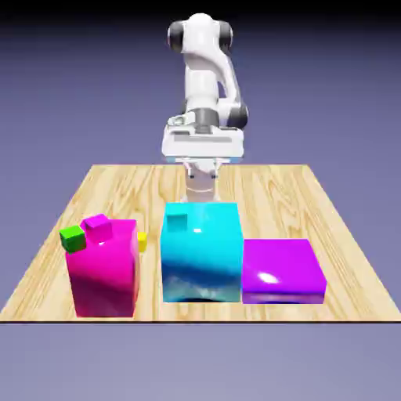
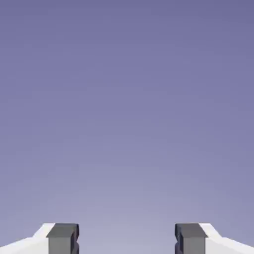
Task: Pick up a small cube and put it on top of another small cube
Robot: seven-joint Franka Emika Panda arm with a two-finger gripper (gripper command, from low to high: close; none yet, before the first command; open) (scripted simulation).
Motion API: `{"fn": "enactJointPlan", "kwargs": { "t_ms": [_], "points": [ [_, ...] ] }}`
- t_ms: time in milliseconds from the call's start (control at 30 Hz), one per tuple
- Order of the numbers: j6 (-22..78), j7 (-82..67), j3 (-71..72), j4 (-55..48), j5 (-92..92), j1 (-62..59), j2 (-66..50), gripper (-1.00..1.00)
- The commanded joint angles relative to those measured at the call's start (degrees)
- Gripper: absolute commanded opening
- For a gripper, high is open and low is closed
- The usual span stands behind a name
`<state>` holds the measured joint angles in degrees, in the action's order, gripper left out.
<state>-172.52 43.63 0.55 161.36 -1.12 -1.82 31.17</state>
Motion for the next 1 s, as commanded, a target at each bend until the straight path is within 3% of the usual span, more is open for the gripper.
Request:
{"fn": "enactJointPlan", "kwargs": {
  "t_ms": [0,800,967],
  "points": [
    [1.2,1.0,0.5,0.3,-0.9,-2.1,-1.2,0.0],
    [12.6,30.2,21.5,-7.8,-10.2,-51.9,-11.6,0.0],
    [16.4,32.6,19.3,0.3,-16.4,-61.8,-21.2,0.0]
  ]
}}
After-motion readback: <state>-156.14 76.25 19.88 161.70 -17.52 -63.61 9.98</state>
